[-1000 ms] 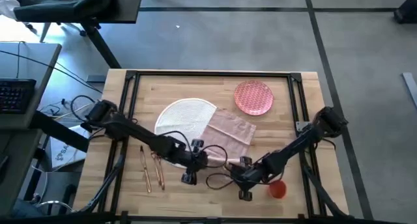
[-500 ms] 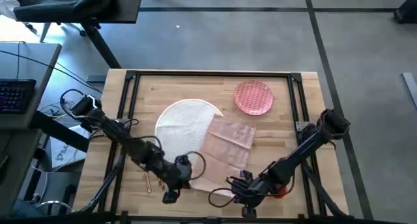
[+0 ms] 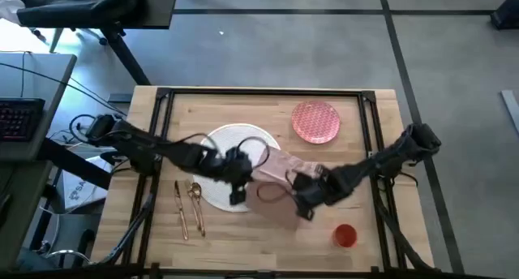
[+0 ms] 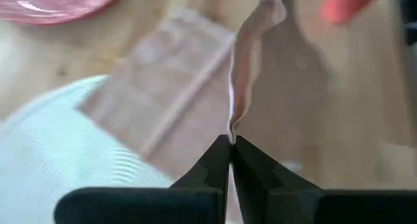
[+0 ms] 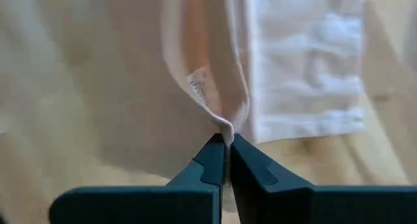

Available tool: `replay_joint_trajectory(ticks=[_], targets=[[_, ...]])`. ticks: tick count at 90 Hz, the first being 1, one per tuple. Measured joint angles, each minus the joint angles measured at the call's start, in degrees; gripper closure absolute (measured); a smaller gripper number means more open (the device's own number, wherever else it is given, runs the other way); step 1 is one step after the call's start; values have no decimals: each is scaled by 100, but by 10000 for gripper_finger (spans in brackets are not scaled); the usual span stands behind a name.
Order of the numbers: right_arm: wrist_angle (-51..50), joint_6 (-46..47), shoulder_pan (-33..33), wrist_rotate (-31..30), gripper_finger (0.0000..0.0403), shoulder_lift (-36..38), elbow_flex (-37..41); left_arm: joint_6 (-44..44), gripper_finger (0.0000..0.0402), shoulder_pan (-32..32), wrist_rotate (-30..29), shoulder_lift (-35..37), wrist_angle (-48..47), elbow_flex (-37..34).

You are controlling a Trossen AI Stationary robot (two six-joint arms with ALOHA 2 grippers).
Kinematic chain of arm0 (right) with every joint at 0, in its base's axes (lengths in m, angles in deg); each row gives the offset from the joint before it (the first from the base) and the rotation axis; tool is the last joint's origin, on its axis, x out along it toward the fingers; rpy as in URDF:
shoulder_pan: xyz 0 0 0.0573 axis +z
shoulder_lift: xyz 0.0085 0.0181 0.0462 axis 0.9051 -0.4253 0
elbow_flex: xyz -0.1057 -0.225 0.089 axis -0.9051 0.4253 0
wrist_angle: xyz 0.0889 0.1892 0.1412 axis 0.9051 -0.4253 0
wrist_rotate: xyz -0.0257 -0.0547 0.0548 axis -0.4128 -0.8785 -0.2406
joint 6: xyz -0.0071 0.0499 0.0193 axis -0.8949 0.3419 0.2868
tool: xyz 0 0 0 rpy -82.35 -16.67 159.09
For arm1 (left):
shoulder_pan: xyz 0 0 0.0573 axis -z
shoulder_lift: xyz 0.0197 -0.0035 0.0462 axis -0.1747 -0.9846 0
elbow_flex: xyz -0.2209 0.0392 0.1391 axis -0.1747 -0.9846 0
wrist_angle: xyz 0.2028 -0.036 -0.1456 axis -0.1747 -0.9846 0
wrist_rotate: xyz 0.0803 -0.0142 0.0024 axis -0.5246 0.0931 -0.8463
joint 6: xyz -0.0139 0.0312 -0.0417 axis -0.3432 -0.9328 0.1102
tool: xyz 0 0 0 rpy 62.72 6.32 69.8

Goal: Set table place
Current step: Fold the pink napkin

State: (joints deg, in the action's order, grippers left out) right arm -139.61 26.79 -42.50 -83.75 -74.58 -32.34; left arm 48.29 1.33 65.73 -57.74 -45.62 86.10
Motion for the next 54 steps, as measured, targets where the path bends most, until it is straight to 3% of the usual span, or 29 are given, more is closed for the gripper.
replay_joint_trajectory(ticks=[29,54], targets=[[-18,-144,-986,215,403,-11,421,-2019,401,-1205,704,-811,557,0],[-69,-708,-1460,-70,403,-11,423,-2704,401,-1797,1204,-1274,756,0]])
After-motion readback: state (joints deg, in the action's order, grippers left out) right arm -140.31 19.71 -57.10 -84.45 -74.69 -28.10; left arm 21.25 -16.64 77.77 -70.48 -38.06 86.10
